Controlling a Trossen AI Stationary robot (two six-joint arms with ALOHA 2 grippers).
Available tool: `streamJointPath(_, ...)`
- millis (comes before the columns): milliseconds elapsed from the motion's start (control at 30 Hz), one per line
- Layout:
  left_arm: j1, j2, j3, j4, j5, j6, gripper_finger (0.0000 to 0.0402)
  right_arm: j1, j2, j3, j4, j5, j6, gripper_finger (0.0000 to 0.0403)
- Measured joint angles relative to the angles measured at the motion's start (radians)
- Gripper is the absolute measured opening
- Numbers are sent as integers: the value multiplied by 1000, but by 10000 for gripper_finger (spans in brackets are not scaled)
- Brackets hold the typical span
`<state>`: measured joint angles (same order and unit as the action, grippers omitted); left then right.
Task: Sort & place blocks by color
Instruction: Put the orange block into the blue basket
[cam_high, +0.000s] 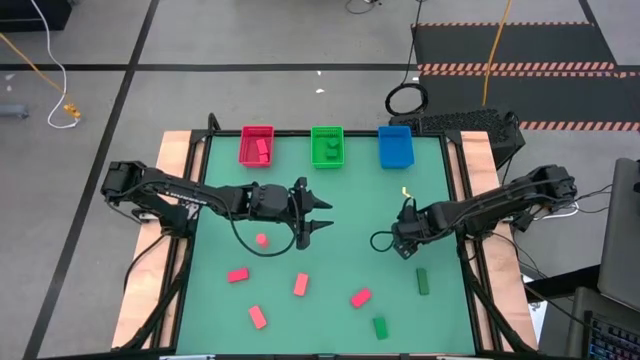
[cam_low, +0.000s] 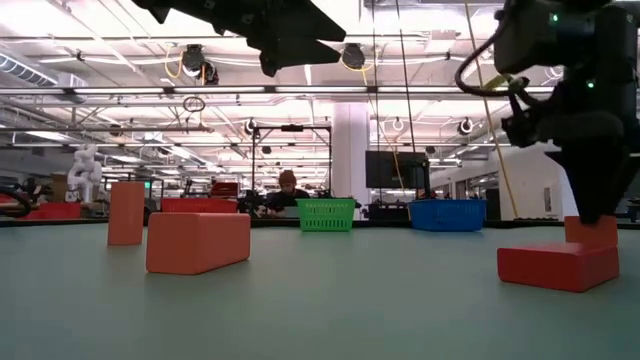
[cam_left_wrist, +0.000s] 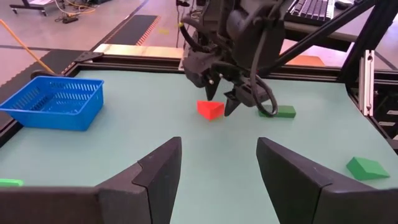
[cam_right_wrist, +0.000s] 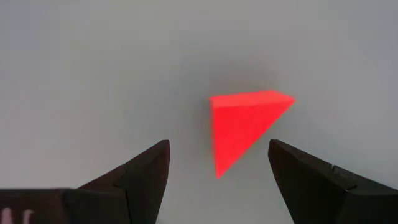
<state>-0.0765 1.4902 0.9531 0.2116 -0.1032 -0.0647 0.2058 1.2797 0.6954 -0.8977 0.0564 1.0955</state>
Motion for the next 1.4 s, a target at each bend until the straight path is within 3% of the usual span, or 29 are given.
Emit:
streamJointPath(267, 0, 0, 0, 1, 0, 0, 212, -1, 0, -63, 47, 78, -27, 248)
streamJointPath(600, 0, 0, 0, -1, 0, 7, 212, -1, 0, -63, 153, 121, -119, 117)
streamJointPath(900, 0, 0, 0, -7, 0, 8, 212, -43, -11, -62, 207, 161, -239, 117)
streamJointPath(1033, 0, 0, 0, -7, 0, 12, 212, -123, -32, -25, 273, 259, -381, 117)
streamJointPath(1200, 0, 0, 0, -7, -1, 18, 212, -303, -61, 18, 421, 371, -648, 117)
streamJointPath(1400, 3, 0, 0, -8, -3, 14, 212, -611, -62, 21, 659, 323, -906, 117)
